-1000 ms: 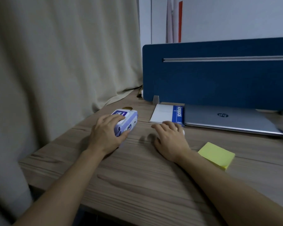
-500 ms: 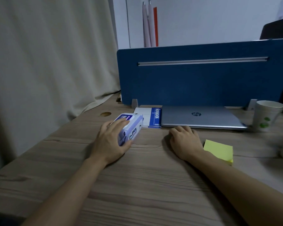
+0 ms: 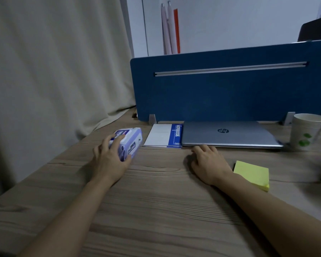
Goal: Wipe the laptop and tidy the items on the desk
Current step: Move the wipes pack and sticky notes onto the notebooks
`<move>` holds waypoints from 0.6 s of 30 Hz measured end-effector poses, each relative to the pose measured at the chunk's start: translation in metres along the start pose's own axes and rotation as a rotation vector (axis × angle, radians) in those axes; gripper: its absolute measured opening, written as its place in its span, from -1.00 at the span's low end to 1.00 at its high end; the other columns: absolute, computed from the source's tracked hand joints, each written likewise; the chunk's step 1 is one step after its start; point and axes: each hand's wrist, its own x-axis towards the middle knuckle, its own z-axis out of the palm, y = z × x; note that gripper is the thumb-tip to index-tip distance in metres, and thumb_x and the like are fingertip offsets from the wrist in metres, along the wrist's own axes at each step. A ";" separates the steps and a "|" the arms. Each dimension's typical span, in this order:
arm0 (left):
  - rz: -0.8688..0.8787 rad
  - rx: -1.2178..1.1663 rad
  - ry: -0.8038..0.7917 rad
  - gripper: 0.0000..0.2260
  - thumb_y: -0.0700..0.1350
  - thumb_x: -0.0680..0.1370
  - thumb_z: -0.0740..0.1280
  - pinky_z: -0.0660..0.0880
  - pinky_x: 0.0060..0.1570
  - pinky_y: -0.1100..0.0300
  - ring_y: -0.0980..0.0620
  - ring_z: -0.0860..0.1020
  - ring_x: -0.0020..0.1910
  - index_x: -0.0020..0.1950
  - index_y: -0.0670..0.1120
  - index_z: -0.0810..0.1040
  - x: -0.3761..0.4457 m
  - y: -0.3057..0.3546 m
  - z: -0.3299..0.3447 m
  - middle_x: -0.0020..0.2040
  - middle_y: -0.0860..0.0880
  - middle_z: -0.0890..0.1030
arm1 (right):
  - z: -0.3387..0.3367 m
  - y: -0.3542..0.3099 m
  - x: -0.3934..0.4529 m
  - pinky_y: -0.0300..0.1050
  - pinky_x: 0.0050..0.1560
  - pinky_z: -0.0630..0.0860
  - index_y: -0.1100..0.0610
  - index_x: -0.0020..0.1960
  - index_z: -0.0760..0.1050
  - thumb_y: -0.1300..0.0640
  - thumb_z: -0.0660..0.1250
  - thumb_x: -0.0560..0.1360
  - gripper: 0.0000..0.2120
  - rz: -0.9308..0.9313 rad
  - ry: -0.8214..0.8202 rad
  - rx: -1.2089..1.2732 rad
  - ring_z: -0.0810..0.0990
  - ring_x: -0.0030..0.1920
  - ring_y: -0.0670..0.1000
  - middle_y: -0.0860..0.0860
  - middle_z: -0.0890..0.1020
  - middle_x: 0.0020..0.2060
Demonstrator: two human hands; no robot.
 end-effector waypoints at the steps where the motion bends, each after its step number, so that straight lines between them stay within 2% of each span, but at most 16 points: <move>1: -0.006 -0.013 -0.005 -0.40 0.06 0.41 0.45 0.36 0.22 -0.07 -0.25 0.32 0.24 0.42 0.10 0.35 0.005 -0.002 0.004 0.42 -0.02 0.31 | 0.000 0.001 0.002 0.14 0.29 0.38 0.03 0.39 0.29 -0.07 0.16 0.54 -0.55 -0.015 -0.017 0.020 0.30 0.36 0.15 0.06 0.39 0.35; 7: 0.023 -0.001 0.035 -0.39 0.06 0.42 0.46 0.26 0.31 -0.07 -0.27 0.33 0.29 0.43 0.00 0.35 0.037 0.001 0.035 0.42 -0.10 0.32 | 0.006 0.008 0.017 0.14 0.27 0.37 0.08 0.39 0.25 0.09 0.16 0.53 -0.57 -0.115 0.013 0.159 0.33 0.26 0.21 0.11 0.30 0.31; 10: 0.033 0.058 -0.003 -0.33 0.18 0.45 0.42 0.23 0.32 -0.09 -0.26 0.28 0.35 0.46 -0.02 0.28 0.056 0.004 0.053 0.46 -0.13 0.28 | 0.012 0.011 0.026 0.06 0.23 0.41 0.16 0.32 0.33 0.16 0.20 0.54 -0.65 -0.184 0.073 0.230 0.45 0.14 0.22 0.14 0.33 0.23; 13: 0.031 0.062 -0.044 -0.26 0.28 0.44 0.39 0.18 0.35 -0.11 -0.25 0.21 0.41 0.48 -0.02 0.22 0.070 0.006 0.068 0.49 -0.13 0.23 | 0.014 0.008 0.033 -0.10 0.11 0.43 0.16 0.25 0.38 0.09 0.29 0.54 -0.68 -0.236 0.123 0.247 0.51 0.01 0.15 0.10 0.35 0.20; 18: 0.078 0.023 -0.054 -0.28 0.29 0.45 0.35 0.09 0.41 -0.09 -0.23 0.16 0.45 0.48 -0.01 0.21 0.093 0.008 0.092 0.50 -0.13 0.21 | 0.018 0.007 0.046 -0.10 0.09 0.45 0.14 0.26 0.40 0.05 0.35 0.51 -0.63 -0.297 0.175 0.234 0.51 0.05 0.13 0.09 0.40 0.18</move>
